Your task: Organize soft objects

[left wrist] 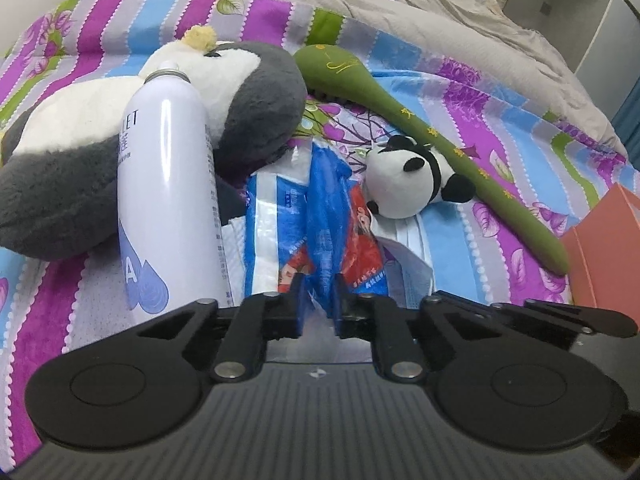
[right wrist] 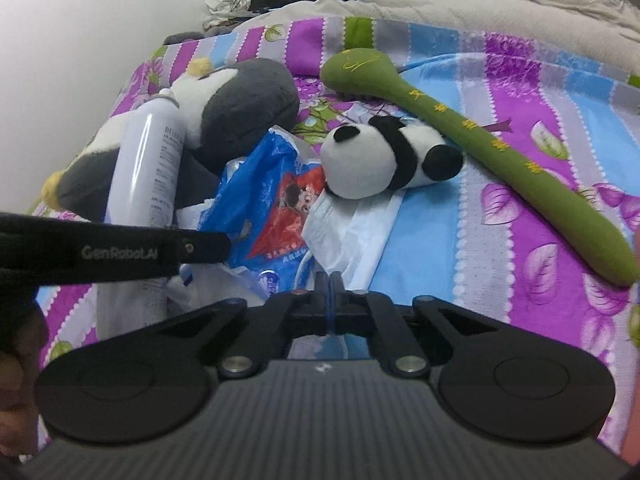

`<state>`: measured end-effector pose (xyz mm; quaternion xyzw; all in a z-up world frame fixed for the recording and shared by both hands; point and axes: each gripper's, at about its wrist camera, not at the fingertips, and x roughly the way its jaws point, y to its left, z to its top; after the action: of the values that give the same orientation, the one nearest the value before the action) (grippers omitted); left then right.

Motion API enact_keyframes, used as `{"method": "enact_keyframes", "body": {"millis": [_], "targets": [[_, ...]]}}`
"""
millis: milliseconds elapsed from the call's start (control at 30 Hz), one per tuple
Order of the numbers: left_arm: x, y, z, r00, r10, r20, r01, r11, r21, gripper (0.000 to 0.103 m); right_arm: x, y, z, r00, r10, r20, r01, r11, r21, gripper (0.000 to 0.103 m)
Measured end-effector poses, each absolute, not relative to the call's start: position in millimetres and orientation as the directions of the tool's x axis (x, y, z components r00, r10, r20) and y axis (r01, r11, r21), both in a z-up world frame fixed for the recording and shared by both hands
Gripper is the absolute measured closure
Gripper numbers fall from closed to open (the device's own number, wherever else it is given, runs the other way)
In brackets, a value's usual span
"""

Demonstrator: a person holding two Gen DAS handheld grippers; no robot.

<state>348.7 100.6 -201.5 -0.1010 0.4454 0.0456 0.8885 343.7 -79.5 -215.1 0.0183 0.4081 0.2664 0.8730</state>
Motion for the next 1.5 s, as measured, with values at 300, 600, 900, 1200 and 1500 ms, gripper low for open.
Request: {"method": "enact_keyframes", "body": {"millis": [300, 600, 900, 1200, 1500], "targets": [[330.4, 92.1, -183.5, 0.613, -0.028, -0.789, -0.174, 0.970, -0.169, 0.093, 322.9, -106.3, -190.8, 0.564, 0.456, -0.688, -0.415, 0.877, 0.241, 0.100], [294.5, 70.7, -161.3, 0.627, -0.069, -0.776, -0.141, 0.970, -0.200, 0.094, 283.2, -131.6, -172.5, 0.586, 0.428, -0.688, -0.399, 0.891, 0.215, 0.100], [251.3, 49.7, -147.4, 0.625, -0.108, -0.773, -0.098, 0.972, -0.215, 0.094, 240.1, -151.1, -158.4, 0.608, 0.401, -0.685, -0.387, 0.903, 0.186, 0.100], [208.3, 36.2, -144.7, 0.617, -0.121, -0.777, -0.081, 0.973, -0.215, 0.094, 197.6, -166.3, -151.4, 0.613, 0.383, -0.691, -0.388, 0.908, 0.159, 0.100], [173.3, 40.9, -156.9, 0.594, -0.103, -0.798, -0.119, 0.970, -0.213, 0.094, 167.1, -177.0, -166.5, 0.582, 0.361, -0.728, -0.375, 0.914, 0.154, 0.100]]}}
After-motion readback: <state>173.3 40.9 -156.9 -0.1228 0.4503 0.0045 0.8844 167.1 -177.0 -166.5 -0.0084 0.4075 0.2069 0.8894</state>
